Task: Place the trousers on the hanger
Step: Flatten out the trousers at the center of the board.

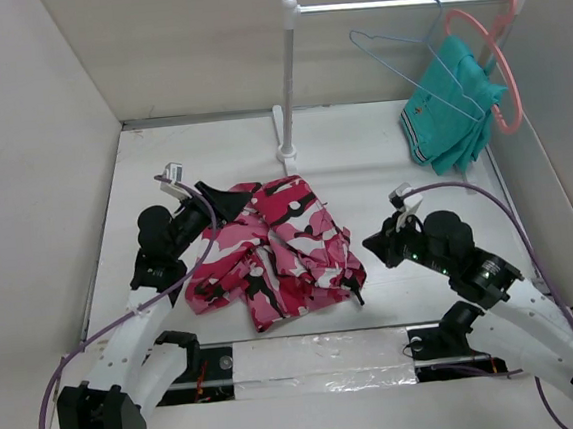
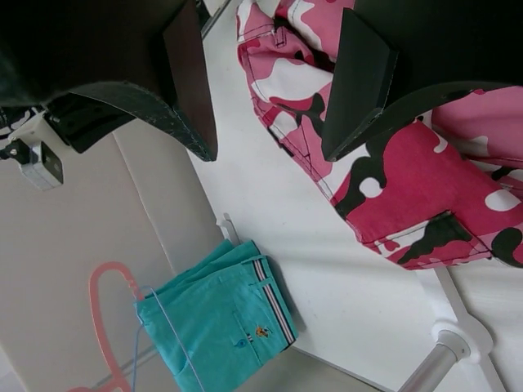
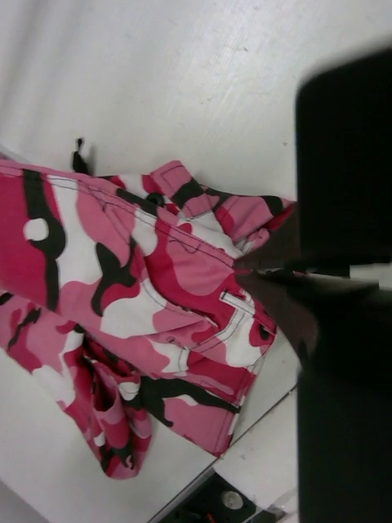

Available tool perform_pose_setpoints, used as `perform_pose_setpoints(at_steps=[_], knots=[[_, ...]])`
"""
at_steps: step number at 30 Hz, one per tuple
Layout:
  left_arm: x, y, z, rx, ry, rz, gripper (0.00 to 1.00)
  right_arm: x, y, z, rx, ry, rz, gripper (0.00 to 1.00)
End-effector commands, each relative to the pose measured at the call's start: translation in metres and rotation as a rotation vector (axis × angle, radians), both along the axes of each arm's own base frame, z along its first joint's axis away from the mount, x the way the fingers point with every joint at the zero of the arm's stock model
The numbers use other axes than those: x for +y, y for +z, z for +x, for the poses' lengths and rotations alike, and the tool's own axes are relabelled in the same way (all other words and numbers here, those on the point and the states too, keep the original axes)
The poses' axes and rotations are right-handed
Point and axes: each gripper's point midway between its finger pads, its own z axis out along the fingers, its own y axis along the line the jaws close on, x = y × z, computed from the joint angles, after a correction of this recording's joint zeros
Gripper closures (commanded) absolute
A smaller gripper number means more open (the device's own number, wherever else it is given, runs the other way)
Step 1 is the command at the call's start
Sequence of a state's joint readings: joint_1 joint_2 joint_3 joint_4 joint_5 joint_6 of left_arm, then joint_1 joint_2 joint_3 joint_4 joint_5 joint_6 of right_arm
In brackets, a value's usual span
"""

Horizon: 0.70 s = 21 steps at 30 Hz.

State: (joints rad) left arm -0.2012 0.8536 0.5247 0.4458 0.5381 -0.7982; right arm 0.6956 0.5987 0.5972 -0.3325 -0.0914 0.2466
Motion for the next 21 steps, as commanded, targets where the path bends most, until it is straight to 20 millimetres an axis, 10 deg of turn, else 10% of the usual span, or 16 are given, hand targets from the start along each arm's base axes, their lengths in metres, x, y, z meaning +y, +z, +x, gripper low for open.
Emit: perform_pose_setpoints(at_steps=[1, 4, 8, 12, 15, 17, 21], knots=[[0.003, 0.011, -0.001, -0.062, 0.016, 0.023, 0.49, 0.011, -0.003, -0.005, 0.022, 0.051, 0.010, 1.00], [0.001, 0.015, -0.003, -0.079, -0.005, 0.038, 0.59, 0.016, -0.006, -0.008, 0.034, 0.076, 0.009, 1.00], [-0.006, 0.012, -0.006, -0.079, -0.054, 0.020, 1.00, 0.016, -0.016, -0.013, 0.059, 0.087, -0.010, 1.00], [-0.051, 0.015, -0.016, -0.079, -0.152, -0.002, 1.00, 0.018, -0.030, -0.018, 0.095, 0.114, -0.020, 1.00], [-0.083, 0.010, -0.015, -0.060, -0.097, 0.173, 1.00, 0.021, -0.036, -0.023, 0.124, 0.129, -0.010, 0.80], [-0.064, -0.006, -0.007, -0.010, 0.085, 0.277, 1.00, 0.025, -0.040, -0.028, 0.140, 0.149, 0.015, 0.47], [-0.030, -0.050, -0.025, 0.104, 0.185, 0.332, 0.82, 0.039, -0.051, -0.034, 0.167, 0.197, 0.079, 0.32]])
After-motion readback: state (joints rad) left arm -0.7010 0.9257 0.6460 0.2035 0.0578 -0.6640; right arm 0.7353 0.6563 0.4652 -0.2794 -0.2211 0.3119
